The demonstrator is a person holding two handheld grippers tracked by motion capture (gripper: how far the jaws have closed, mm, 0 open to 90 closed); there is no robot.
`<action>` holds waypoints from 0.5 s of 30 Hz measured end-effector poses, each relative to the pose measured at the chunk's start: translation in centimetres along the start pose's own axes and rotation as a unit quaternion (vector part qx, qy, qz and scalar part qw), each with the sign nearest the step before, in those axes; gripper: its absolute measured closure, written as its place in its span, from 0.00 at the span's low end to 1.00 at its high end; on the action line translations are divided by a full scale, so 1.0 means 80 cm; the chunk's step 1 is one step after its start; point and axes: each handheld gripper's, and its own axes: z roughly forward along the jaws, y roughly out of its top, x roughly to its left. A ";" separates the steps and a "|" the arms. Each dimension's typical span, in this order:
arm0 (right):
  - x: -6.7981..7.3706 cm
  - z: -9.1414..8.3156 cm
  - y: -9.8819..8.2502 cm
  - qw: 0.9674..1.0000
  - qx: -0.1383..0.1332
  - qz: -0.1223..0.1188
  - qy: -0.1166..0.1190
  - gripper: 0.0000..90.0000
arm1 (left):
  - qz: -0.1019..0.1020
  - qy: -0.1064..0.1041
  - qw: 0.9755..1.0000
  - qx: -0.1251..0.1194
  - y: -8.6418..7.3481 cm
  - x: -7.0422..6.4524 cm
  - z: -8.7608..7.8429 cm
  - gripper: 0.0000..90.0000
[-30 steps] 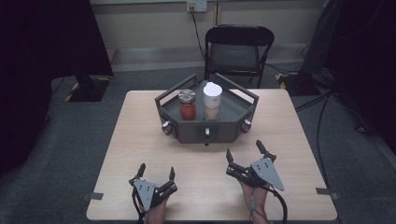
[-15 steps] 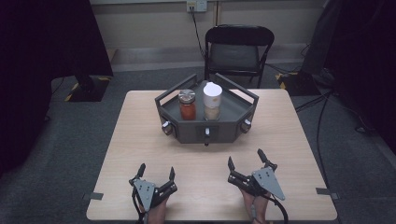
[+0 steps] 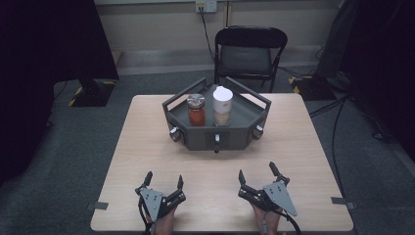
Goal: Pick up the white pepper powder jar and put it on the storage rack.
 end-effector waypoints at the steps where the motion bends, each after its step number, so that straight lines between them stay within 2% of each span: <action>1: 0.001 0.000 -0.001 1.000 0.000 -0.001 -0.001 0.00 | 0.000 0.000 1.000 0.000 0.000 0.000 0.000 0.00; 15: 0.005 -0.005 -0.015 1.000 0.015 0.001 -0.004 0.00 | 0.000 0.000 1.000 0.000 0.000 0.000 0.000 0.00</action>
